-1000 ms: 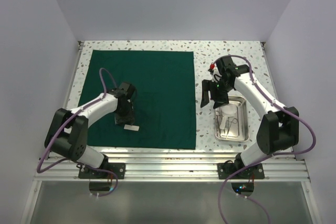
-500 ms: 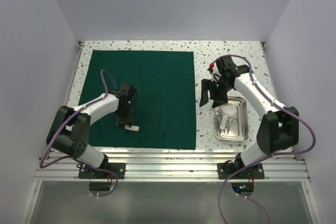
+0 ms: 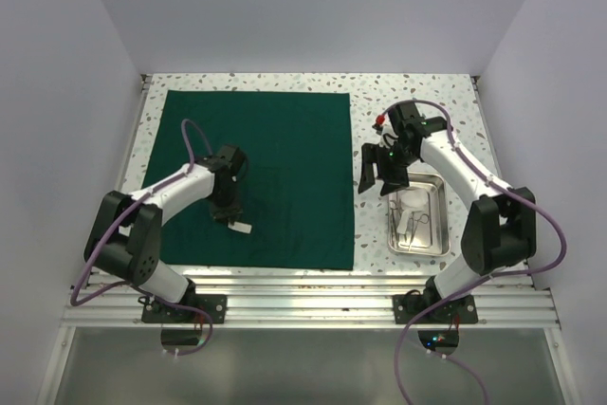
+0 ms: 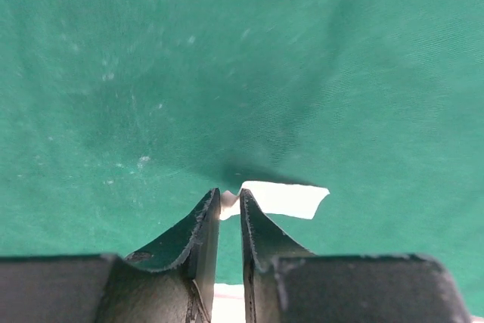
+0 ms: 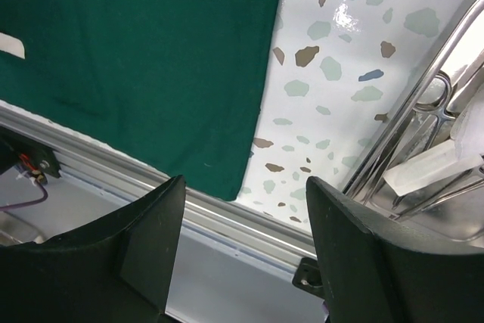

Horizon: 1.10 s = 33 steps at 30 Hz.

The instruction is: Prepare the surgical pack

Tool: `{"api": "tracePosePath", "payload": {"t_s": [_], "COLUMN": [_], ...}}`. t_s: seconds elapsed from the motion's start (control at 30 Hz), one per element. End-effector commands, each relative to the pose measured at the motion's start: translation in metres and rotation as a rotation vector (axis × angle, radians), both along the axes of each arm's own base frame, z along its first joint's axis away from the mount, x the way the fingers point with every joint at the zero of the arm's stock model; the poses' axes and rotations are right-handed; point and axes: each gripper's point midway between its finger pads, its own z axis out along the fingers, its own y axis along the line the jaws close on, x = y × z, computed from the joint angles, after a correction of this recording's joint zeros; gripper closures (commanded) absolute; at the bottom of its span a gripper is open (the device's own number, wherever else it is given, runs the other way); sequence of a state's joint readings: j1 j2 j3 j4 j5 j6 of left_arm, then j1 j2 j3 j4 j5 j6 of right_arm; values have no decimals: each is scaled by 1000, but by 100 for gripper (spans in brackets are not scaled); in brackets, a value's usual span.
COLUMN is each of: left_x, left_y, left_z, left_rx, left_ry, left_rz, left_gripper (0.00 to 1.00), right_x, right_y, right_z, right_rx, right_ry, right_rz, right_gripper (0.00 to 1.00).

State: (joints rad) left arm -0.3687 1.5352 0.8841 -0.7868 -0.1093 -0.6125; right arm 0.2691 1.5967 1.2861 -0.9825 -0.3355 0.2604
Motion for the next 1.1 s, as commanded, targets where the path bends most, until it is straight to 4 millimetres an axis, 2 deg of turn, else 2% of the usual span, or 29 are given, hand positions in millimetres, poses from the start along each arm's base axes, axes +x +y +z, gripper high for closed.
{"api": "tracePosePath", "payload": {"t_s": [0.0,0.1,0.2,0.3,0.37,0.43,0.53,0.73,0.97,1.07], "left_x": [19,27,34,29,28,27,24,16,8,2], "left_y": [-1,-13,-28,-45,-50,-60,-70,-92,-123,-129], "left_z": [26,42,58,67,72,80,93,124,172,183], "left_rx": [2,-55,-127,-225,-256,-310,-373,-526,-771,-830], "left_ry": [-58,-77,-97,-73,-72,-70,-74,-115,-221,-243], "left_rz": [-21,-62,-108,-141,-148,-168,-199,-266,-384,-418], "left_gripper": [81,85,87,91,93,94,94,94,94,94], "right_x": [8,9,7,-2,-6,-13,-23,-38,-61,-68], "right_y": [10,20,45,85,105,134,164,186,203,206], "right_z": [10,15,24,35,38,54,71,78,86,87], "right_rx": [44,84,179,310,380,503,674,823,885,892], "right_ry": [-23,-32,-39,-41,-20,-24,-5,30,65,76], "right_rz": [20,53,126,245,292,368,462,575,688,706], "right_gripper": [31,31,31,30,30,30,29,28,28,28]}}
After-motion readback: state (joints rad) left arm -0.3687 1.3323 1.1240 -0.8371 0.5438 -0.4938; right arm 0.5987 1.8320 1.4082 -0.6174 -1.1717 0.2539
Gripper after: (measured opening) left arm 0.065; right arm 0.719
